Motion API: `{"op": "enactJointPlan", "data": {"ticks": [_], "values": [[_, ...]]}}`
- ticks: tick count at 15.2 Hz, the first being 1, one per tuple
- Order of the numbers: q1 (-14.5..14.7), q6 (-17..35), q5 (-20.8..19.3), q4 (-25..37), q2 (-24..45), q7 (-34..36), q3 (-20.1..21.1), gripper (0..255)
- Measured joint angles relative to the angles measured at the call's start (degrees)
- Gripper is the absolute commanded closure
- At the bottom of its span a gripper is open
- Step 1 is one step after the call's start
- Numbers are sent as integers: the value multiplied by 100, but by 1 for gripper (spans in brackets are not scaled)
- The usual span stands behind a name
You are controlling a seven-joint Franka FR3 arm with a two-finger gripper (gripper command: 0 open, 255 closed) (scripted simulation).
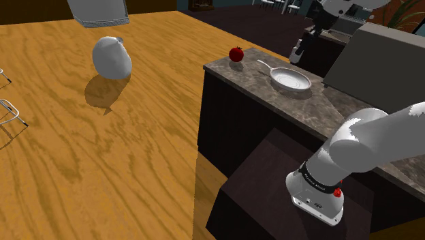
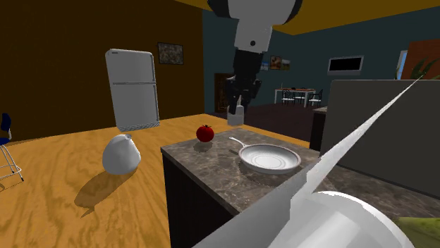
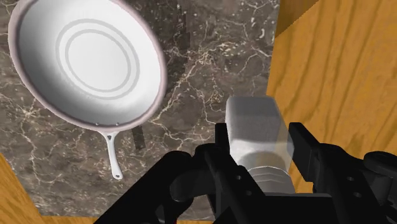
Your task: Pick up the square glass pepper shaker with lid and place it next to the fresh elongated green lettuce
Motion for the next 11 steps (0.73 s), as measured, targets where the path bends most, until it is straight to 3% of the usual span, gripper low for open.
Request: {"op": "enactJointPlan", "data": {"ticks": [11], "values": [[-1188, -1166, -708, -1025, -2173, -447, 164, 255]]}}
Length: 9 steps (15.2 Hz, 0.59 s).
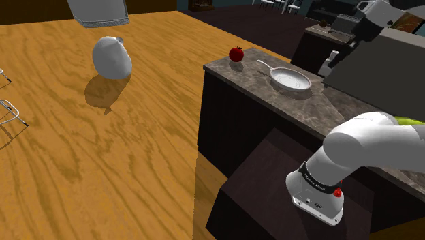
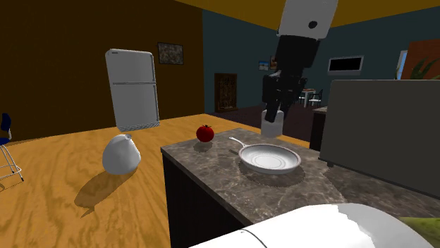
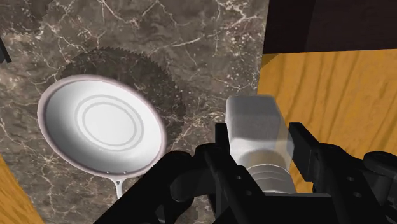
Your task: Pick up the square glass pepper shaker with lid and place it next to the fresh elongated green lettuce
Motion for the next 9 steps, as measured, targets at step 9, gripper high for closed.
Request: {"op": "enactJointPlan", "data": {"ticks": [9], "values": [[-1004, -1154, -530, -343, -1458, -824, -230, 255]]}}
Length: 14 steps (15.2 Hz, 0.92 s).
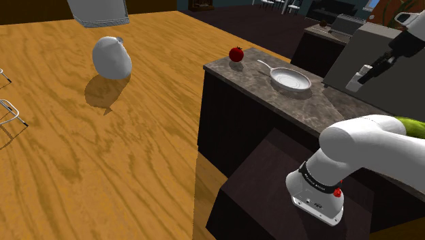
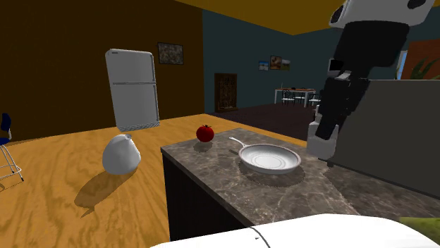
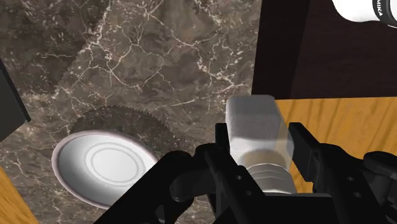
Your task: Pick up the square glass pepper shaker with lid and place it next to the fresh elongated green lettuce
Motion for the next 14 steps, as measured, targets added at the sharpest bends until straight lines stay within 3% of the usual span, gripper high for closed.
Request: {"op": "enactJointPlan", "data": {"ticks": [11, 14], "values": [[-938, -1482, -786, 521, -1075, -1359, -532, 255], [-1072, -1538, -975, 420, -1255, -1516, -688, 255]]}}
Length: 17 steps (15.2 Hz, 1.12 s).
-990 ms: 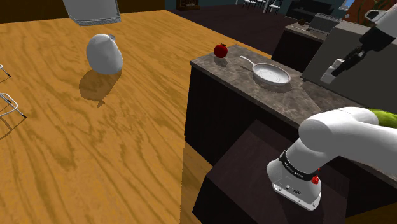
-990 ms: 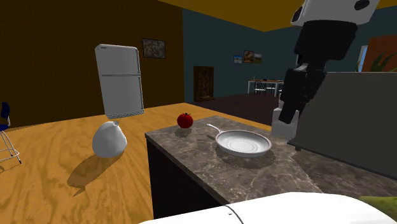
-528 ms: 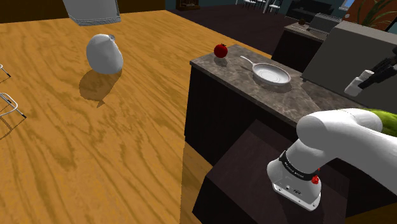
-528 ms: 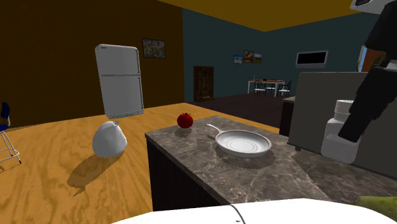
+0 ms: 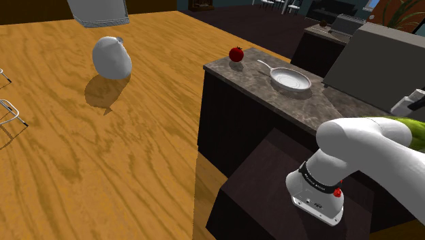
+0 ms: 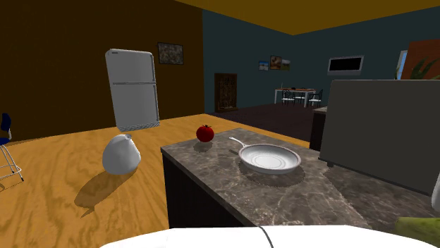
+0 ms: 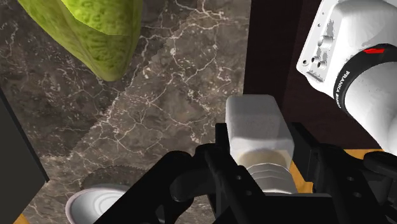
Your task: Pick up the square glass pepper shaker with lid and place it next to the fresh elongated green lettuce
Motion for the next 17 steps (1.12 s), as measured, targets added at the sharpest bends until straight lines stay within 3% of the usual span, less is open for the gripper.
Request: {"op": "enactJointPlan", "data": {"ticks": [17], "values": [[-519, 557, -903, -1206, -663, -135, -929, 255]]}}
